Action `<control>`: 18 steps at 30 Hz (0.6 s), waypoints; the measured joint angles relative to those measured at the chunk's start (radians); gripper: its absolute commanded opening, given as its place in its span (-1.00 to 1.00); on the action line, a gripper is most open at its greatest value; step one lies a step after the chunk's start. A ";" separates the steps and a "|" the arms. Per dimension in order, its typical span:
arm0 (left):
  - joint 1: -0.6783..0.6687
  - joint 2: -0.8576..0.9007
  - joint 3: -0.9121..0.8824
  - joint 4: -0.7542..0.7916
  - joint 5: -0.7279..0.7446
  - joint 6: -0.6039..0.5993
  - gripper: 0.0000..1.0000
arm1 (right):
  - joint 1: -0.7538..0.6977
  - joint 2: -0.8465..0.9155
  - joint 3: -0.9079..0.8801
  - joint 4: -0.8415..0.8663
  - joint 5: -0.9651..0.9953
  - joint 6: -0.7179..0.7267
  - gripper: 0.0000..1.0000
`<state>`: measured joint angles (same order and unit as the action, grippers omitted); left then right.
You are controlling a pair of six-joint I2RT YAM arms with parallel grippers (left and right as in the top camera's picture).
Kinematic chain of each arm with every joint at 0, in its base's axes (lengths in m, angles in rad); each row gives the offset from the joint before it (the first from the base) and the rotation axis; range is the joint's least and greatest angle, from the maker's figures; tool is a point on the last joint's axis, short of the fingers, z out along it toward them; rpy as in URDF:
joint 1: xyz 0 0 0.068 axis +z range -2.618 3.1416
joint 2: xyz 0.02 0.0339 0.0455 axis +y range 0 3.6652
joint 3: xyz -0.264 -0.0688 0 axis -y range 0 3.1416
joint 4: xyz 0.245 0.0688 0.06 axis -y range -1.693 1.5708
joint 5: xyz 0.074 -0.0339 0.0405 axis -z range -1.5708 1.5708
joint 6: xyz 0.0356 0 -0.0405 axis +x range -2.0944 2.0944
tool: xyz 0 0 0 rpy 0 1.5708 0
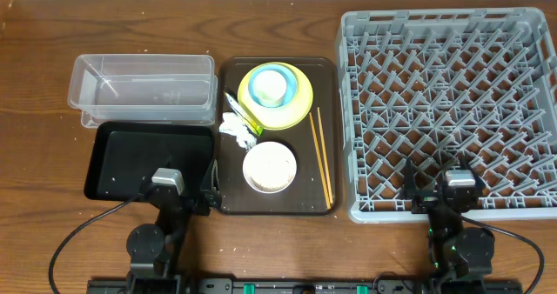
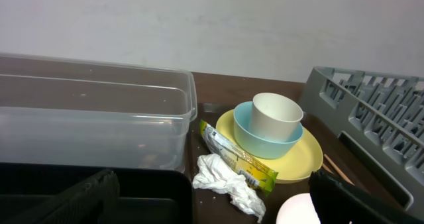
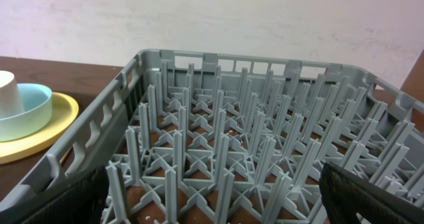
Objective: Sort waste into correct bins and load items into the dishwasher rack
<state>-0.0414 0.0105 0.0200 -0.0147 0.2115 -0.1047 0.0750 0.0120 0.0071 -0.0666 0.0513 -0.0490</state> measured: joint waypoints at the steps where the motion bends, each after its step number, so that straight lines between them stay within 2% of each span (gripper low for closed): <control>1: 0.000 0.000 0.000 0.000 0.000 0.000 0.89 | 0.000 0.000 0.000 0.000 0.000 0.000 0.98; 13: 0.000 0.000 0.000 0.008 0.000 -0.001 0.89 | 0.000 0.000 0.000 0.000 0.000 0.000 0.98; 18: 0.000 0.000 -0.001 0.019 0.007 -0.056 0.89 | 0.000 0.000 0.000 0.000 0.000 0.000 0.98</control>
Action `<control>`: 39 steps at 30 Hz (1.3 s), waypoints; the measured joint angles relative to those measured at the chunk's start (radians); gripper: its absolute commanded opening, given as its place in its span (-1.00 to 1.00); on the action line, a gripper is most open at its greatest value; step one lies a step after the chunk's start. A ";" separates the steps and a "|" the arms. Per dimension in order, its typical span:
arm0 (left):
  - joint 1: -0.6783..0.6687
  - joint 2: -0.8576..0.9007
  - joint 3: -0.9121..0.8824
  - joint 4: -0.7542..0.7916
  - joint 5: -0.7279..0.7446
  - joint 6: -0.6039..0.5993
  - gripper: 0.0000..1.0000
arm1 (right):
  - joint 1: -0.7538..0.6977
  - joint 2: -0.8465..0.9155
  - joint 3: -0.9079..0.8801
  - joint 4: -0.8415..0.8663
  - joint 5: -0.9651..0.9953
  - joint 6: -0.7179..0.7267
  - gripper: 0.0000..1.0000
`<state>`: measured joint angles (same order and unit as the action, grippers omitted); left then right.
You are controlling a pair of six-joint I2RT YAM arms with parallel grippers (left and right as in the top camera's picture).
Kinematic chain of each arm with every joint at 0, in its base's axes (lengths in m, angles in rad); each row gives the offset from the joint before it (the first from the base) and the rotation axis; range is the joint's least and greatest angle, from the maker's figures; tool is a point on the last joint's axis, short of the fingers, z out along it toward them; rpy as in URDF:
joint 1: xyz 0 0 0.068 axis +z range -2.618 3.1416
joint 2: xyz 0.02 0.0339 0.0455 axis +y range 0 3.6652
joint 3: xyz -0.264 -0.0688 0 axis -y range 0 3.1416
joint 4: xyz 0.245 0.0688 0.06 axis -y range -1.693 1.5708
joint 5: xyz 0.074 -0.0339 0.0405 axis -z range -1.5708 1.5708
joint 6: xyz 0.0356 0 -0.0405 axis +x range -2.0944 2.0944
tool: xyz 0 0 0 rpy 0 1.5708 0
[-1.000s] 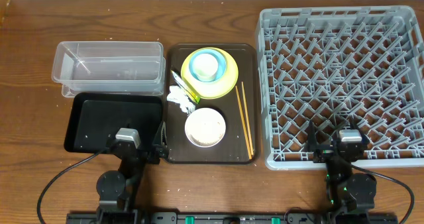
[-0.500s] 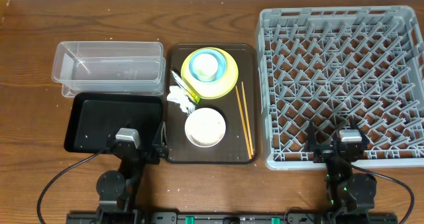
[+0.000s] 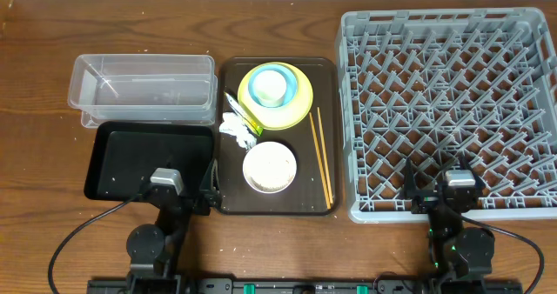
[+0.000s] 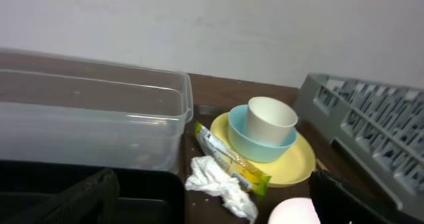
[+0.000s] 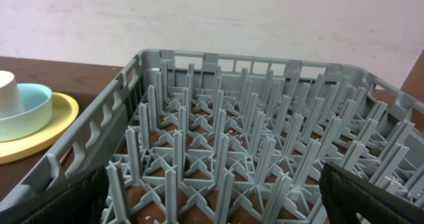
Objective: Sort waste into correct bins and load items into the dishwasher rack
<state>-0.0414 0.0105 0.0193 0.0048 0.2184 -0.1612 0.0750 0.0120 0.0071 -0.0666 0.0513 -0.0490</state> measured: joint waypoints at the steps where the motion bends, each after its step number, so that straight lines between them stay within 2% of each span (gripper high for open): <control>1: 0.000 0.000 0.000 0.000 0.001 -0.016 0.89 | 0.000 0.000 0.000 0.000 0.000 0.000 0.99; 8: 0.000 0.002 0.038 -0.065 0.009 -0.146 0.89 | 0.000 0.000 0.000 0.000 0.000 0.000 0.98; 13: 0.000 0.029 0.163 -0.181 0.012 -0.180 0.89 | 0.000 0.000 0.000 0.000 0.000 0.000 0.98; 18: 0.000 0.133 0.326 -0.262 0.014 -0.186 0.89 | 0.000 0.000 0.000 0.000 0.000 0.000 0.99; 22: 0.000 0.272 0.477 -0.351 0.034 -0.182 0.89 | 0.000 0.000 0.000 0.000 0.000 0.000 0.99; 29: 0.000 0.669 0.880 -0.807 0.045 -0.130 0.89 | 0.000 0.000 0.000 0.000 0.000 0.000 0.98; 31: 0.000 0.784 0.993 -0.895 0.047 -0.122 0.89 | 0.000 0.000 0.000 0.000 0.000 0.000 0.98; 34: 0.000 0.926 1.119 -0.938 0.050 -0.115 0.89 | 0.000 0.000 0.000 0.000 0.000 0.000 0.99; 35: 0.000 0.964 1.142 -0.937 0.049 -0.113 0.76 | 0.000 0.000 0.000 0.000 0.000 0.000 0.99; 36: 0.000 0.995 1.153 -0.935 0.050 -0.114 0.38 | 0.000 0.000 0.000 0.000 0.000 0.000 0.98; 38: 0.000 1.048 1.157 -0.938 0.061 -0.116 -0.56 | 0.000 0.000 0.000 0.000 0.000 0.000 0.98; 39: 0.000 1.074 1.157 -0.941 0.068 -0.121 -0.88 | 0.000 0.000 0.000 0.000 0.000 0.000 0.99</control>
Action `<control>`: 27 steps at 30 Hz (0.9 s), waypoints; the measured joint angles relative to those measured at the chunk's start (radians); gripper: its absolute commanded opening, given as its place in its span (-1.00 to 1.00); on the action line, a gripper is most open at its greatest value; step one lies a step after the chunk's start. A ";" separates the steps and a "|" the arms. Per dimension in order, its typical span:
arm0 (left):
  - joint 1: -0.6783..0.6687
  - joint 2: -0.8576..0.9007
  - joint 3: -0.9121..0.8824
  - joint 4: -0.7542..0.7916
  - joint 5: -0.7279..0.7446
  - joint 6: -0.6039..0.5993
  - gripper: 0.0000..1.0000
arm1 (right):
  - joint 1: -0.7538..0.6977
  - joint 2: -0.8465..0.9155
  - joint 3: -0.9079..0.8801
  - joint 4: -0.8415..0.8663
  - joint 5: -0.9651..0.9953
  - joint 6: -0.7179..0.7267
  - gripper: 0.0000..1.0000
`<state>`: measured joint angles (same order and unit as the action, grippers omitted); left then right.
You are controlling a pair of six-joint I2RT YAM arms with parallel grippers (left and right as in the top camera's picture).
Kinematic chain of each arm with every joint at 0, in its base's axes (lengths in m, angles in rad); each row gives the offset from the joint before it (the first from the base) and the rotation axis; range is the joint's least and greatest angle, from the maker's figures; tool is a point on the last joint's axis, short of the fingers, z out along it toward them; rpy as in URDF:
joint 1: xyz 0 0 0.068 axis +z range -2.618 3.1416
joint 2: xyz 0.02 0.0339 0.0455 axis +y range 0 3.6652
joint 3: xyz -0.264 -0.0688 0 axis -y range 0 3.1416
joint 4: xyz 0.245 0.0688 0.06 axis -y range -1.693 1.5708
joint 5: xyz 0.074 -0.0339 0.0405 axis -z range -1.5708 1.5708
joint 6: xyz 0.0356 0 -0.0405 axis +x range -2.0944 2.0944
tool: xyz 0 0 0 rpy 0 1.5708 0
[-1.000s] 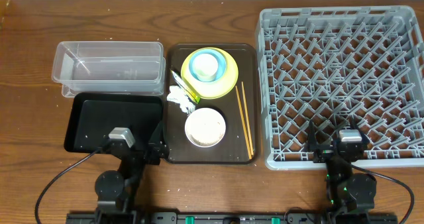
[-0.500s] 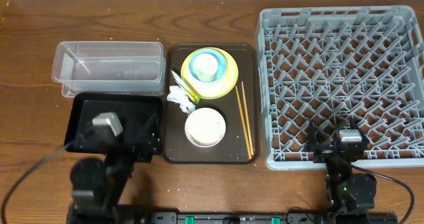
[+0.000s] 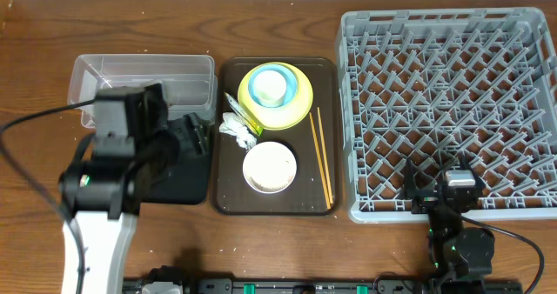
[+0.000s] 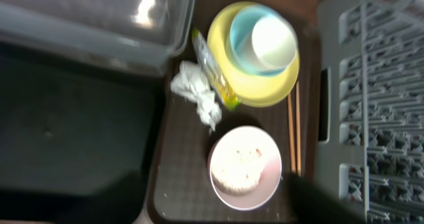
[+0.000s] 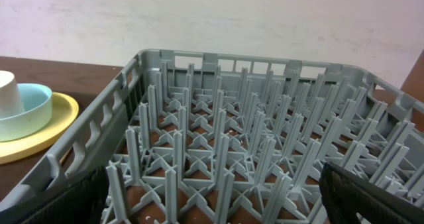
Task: Sort waste into correct bins and load items into the dishwasher rack
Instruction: 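Move the left gripper over the white tissue on the brown tray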
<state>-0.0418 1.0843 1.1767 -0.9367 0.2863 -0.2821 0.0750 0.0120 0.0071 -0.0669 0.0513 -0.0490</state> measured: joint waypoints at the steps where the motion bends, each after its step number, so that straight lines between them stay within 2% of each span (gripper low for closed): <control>1: -0.002 0.021 0.000 -0.002 0.007 -0.006 -0.88 | 0.000 0.000 0.000 0.000 0.000 0.000 0.99; 8: -0.086 0.223 0.000 -0.019 -0.013 -0.040 -0.87 | 0.000 0.000 0.000 0.000 0.000 0.000 0.98; 10: -0.119 0.270 0.000 -0.002 -0.045 -0.060 -0.70 | 0.000 0.000 0.000 0.000 0.000 0.000 0.98; 12: -0.149 0.311 0.000 0.017 -0.080 -0.085 -0.66 | 0.000 0.000 0.000 0.000 0.000 0.000 0.99; 14: -0.175 0.353 0.000 0.037 -0.114 -0.124 -0.44 | 0.000 0.000 0.000 0.000 0.000 0.000 0.99; 19: -0.217 0.447 0.000 0.111 -0.166 -0.220 -0.20 | 0.000 0.000 0.000 0.000 0.000 0.000 0.99; 27: -0.246 0.560 0.000 0.192 -0.224 -0.298 -0.15 | 0.000 0.000 0.000 0.000 0.000 0.000 0.99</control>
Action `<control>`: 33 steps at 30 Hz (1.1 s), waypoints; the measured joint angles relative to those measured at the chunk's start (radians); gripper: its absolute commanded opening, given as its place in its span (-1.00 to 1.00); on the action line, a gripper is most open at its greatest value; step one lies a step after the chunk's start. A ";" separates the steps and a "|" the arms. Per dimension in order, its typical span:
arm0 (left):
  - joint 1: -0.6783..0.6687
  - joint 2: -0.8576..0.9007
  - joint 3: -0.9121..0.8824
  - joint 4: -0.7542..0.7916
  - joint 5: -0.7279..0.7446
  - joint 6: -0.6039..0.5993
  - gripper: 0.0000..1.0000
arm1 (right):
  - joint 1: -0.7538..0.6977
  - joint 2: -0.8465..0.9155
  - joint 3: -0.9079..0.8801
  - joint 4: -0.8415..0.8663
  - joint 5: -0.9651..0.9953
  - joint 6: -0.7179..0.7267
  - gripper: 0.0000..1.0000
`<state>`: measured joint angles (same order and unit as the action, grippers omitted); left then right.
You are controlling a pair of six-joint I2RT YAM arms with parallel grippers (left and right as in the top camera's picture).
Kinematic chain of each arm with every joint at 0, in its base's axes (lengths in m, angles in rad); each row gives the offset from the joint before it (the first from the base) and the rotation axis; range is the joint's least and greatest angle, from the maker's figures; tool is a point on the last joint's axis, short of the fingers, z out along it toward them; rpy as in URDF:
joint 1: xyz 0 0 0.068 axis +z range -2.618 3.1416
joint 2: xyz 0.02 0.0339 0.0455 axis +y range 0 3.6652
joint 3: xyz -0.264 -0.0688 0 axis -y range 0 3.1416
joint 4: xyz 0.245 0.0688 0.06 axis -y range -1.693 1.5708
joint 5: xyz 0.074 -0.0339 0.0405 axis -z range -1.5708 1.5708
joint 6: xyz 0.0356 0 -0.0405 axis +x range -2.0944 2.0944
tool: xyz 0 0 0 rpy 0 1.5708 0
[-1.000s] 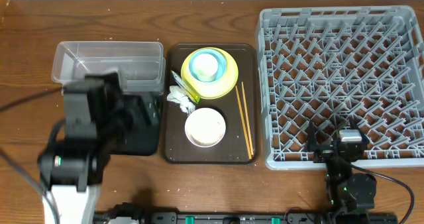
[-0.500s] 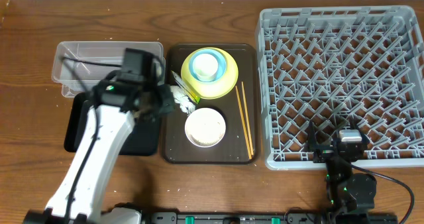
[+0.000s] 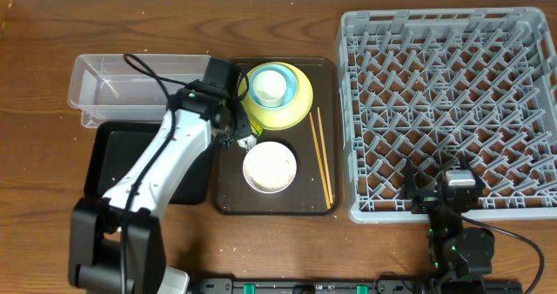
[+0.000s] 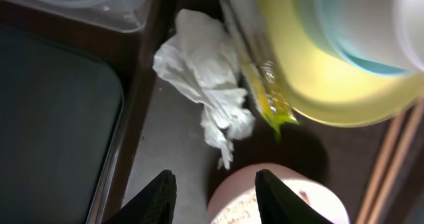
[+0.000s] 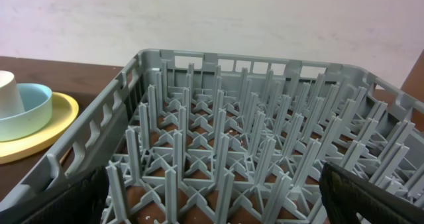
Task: Sort waste into correct bins and load items into the dishwasher rack
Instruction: 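Move the left gripper over the white tissue on the brown tray, then close the left gripper on the crumpled white tissue and lift it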
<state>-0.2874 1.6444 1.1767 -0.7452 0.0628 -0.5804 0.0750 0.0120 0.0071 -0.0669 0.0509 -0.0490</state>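
A crumpled white tissue (image 4: 202, 95) and a green-yellow wrapper (image 4: 262, 91) lie on the brown tray (image 3: 228, 203), left of the yellow plate (image 3: 300, 111). The plate carries a blue bowl (image 3: 287, 92) with a white cup (image 3: 270, 87) inside. A white bowl (image 3: 270, 166) and chopsticks (image 3: 322, 159) also lie on the tray. My left gripper (image 4: 215, 191) is open, low over the tray between the tissue and the white bowl, holding nothing. My right gripper (image 5: 212, 204) rests wide open at the near edge of the grey dishwasher rack (image 3: 452, 111).
A clear plastic bin (image 3: 139, 90) stands at the back left, with a black bin (image 3: 113, 168) in front of it, both left of the tray. My left arm reaches across the black bin. The rack's many upright pegs (image 5: 218, 144) fill the right side.
My left gripper has gone from high over the black bin to the right and down, close above the tissue on the tray. It is still open. The right arm has not moved.
Both arms first rested at the table's front edge, with the left wrist looking level at the bins and plate. The left arm was then raised over the black bin, looking down on the tray. It now hangs open just above the tissue.
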 measured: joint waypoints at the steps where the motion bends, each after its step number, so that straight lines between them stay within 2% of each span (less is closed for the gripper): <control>1: -0.002 0.008 0.000 0.002 -0.016 -0.019 -0.15 | 0.000 0.000 0.000 0.000 0.000 0.000 0.99; 8: -0.003 0.070 0.000 0.053 -0.100 -0.126 -0.16 | 0.000 0.000 0.000 0.000 0.000 0.000 0.98; 14: -0.036 0.080 0.000 0.095 -0.140 -0.138 -0.15 | 0.000 0.000 0.000 0.000 0.000 0.000 0.99; 23: -0.141 0.081 -0.003 0.112 -0.297 -0.158 -0.14 | 0.000 0.000 0.000 0.000 0.000 0.000 0.98; 33: -0.146 0.081 -0.102 0.235 -0.359 -0.176 -0.14 | 0.000 0.000 0.000 0.000 0.000 0.000 0.98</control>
<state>-0.4332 1.7252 1.0744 -0.5106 -0.2966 -0.7563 0.0750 0.0120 0.0071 -0.0669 0.0509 -0.0490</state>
